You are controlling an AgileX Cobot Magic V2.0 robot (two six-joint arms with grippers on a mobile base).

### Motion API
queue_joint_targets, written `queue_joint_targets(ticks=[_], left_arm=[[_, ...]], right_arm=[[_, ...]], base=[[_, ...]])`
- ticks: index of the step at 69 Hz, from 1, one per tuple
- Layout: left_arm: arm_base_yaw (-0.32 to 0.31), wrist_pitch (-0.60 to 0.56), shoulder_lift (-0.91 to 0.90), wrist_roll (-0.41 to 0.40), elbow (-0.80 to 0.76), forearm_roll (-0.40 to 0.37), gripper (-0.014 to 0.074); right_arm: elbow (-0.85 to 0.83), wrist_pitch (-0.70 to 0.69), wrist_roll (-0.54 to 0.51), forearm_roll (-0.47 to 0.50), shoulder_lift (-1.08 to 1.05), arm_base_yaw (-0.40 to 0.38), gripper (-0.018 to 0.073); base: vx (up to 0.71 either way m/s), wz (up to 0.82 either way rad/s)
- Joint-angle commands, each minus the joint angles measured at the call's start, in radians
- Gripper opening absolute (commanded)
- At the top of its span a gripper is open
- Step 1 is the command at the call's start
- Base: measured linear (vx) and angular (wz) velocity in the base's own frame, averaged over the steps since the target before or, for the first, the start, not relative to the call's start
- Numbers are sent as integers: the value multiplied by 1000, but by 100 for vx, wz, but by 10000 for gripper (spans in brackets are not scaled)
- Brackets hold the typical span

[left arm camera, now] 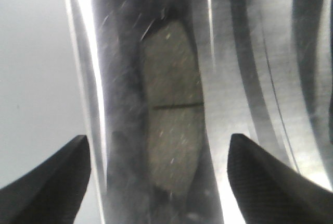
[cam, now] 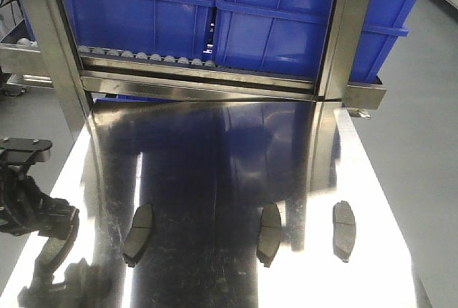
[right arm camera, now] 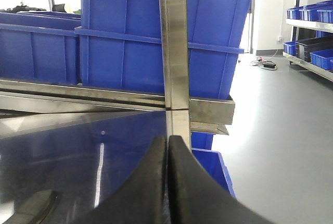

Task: Move and align brake pads A on conveyor
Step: 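Close the left gripper on the end of the grey brake pad, then lift the brake pad with the left gripper off the table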

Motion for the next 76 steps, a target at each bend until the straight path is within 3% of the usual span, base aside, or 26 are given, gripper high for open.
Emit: queue_joint_targets(ticks=[1, 44, 55, 67, 76], left_arm=[[-25, -24, 3, 7, -57, -10, 533], [-35, -2, 142, -22, -89, -16, 503], [-35, 8, 152, -22, -89, -16, 322], [-35, 18, 150, -18, -89, -16, -5], [-35, 23, 136, -20, -87, -20, -8]], right_arm=[[12, -72, -6, -9, -14, -7, -11], [12, -72, -6, -9, -14, -7, -11], [12, -72, -6, -9, -14, -7, -11], [12, -72, -6, -9, -14, -7, -11], [12, -72, -6, -9, -14, -7, -11]], base=[[0, 0], [0, 0], [0, 0], [0, 0], [0, 0]])
